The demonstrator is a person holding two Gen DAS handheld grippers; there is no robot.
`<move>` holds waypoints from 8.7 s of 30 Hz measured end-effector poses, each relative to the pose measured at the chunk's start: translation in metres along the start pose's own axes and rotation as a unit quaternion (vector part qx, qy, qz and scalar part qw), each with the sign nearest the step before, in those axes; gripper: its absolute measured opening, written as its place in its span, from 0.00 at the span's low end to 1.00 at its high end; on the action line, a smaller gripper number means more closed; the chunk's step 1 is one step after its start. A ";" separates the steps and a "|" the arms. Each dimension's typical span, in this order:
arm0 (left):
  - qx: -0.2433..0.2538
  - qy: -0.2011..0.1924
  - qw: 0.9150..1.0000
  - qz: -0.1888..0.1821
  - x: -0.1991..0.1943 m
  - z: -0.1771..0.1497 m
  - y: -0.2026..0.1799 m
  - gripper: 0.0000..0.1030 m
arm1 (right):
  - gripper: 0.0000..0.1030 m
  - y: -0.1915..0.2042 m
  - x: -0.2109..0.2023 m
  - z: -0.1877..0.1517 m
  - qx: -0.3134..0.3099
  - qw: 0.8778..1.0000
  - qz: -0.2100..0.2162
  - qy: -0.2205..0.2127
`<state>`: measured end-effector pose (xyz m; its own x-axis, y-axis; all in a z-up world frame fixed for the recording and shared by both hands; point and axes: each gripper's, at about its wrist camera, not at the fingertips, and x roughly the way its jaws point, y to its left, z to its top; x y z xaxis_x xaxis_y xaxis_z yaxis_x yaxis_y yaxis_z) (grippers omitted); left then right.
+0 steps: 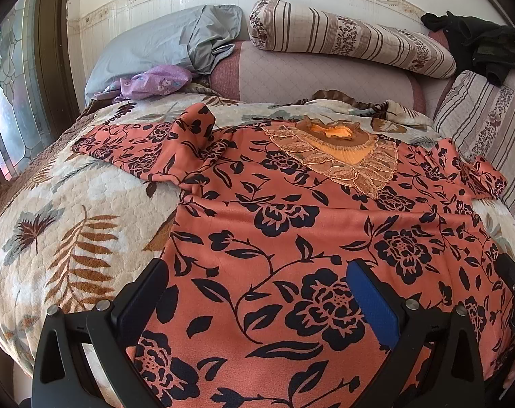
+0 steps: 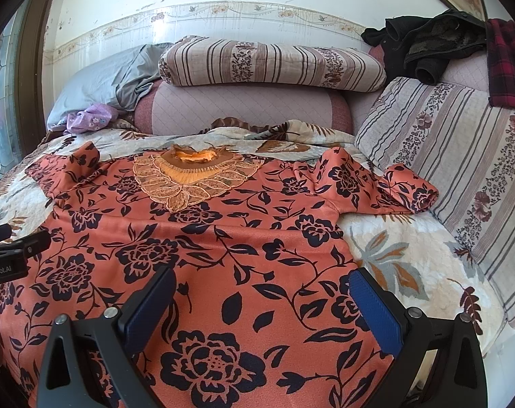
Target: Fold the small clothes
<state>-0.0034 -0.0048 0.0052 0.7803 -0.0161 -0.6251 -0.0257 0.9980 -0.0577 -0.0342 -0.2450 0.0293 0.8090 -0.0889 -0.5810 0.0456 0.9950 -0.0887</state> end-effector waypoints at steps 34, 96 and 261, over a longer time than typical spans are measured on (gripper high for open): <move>0.049 0.073 0.995 0.041 0.048 -0.007 -0.014 1.00 | 0.21 -0.353 0.258 0.085 0.449 0.884 0.023 0.131; -0.481 0.184 0.843 -0.156 0.178 0.086 0.064 0.90 | 0.96 -0.062 0.196 0.047 0.269 0.906 0.274 0.179; -0.055 0.006 0.997 -0.047 0.118 0.185 0.000 0.78 | 0.99 -0.017 0.217 0.079 0.205 0.931 0.289 0.082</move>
<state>0.2041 0.0050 0.0759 0.7749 -0.1115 -0.6222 -0.0215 0.9791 -0.2022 0.1868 -0.2774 -0.0318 0.6688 0.4952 -0.5545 -0.1230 0.8093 0.5744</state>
